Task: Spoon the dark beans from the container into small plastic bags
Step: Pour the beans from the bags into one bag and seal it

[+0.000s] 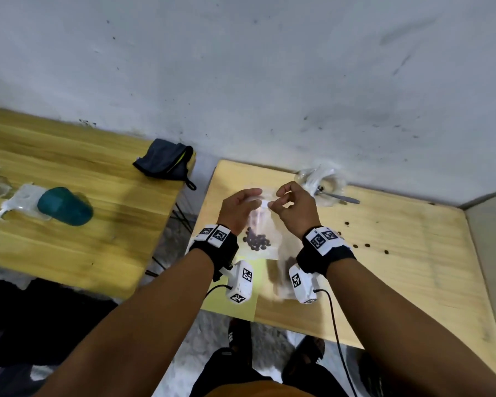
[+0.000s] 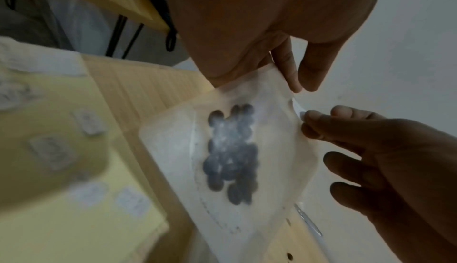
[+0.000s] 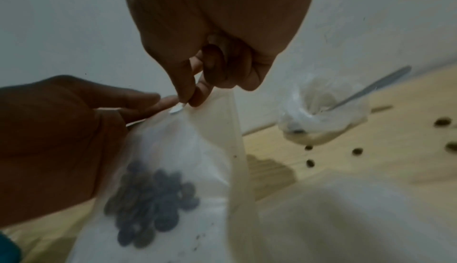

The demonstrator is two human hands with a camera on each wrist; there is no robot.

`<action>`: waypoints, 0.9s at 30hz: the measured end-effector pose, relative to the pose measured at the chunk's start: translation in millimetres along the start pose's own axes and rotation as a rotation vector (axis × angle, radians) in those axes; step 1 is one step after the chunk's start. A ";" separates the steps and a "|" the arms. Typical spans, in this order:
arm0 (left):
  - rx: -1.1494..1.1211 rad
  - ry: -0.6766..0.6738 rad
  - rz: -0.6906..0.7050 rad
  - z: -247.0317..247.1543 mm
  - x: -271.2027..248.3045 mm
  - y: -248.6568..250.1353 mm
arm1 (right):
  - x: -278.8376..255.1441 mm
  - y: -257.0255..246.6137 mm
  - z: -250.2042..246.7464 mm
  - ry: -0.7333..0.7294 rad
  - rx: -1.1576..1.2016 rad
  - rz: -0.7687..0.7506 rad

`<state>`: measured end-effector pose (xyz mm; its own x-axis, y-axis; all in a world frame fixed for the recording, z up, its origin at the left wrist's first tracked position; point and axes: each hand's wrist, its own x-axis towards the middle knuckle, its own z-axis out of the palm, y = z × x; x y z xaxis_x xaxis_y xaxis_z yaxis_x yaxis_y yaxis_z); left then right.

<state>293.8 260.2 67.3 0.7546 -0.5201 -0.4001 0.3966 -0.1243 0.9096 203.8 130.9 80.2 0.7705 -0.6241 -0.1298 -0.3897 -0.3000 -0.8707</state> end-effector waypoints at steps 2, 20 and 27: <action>0.037 -0.003 0.055 17.2 -0.1 -0.6 | 0.7 4.3 -11.3 0.031 -0.068 0.000; 0.230 -0.057 0.021 164.3 2.8 -28.1 | -26.8 85.3 -128.7 0.300 0.073 0.326; 0.156 -0.151 -0.098 236.9 -8.0 -56.5 | -60.7 141.2 -195.3 0.248 0.193 0.445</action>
<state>141.5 71.3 45.7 0.6248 -0.6184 -0.4766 0.3695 -0.3035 0.8783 3.5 -14.4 57.8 0.4011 -0.8192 -0.4100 -0.5335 0.1549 -0.8315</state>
